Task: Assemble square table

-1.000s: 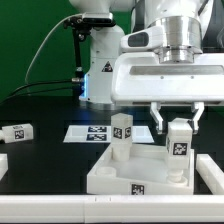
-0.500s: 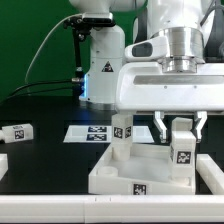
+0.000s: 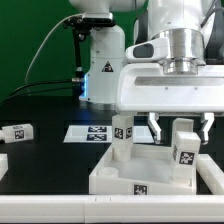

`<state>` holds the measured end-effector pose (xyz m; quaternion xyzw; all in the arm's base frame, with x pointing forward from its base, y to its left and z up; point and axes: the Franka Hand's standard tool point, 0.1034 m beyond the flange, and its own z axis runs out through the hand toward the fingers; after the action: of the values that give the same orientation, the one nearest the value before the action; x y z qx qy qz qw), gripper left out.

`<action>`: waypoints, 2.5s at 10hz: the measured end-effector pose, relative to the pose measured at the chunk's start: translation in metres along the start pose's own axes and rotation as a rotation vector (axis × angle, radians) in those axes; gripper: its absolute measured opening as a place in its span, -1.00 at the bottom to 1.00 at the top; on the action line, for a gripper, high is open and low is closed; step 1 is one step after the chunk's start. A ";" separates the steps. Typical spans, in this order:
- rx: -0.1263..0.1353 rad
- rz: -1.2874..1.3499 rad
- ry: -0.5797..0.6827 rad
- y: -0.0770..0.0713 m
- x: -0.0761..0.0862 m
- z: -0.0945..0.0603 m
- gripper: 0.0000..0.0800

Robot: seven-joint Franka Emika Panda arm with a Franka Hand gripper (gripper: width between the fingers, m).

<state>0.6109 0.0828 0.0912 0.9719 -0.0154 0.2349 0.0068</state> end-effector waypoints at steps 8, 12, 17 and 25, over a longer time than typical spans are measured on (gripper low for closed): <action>-0.038 0.091 -0.456 0.001 0.002 0.009 0.62; -0.071 0.236 -0.454 0.002 0.002 0.009 -0.29; -0.152 0.588 -0.436 -0.001 0.004 0.012 -0.29; -0.191 1.406 -0.416 -0.018 0.017 0.017 -0.29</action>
Offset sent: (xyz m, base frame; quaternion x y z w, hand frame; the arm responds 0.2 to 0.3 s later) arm 0.0129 0.0041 -0.0019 -0.0320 -0.2219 0.0398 0.9737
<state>0.6347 0.1003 0.0834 0.7523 -0.6556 -0.0078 -0.0637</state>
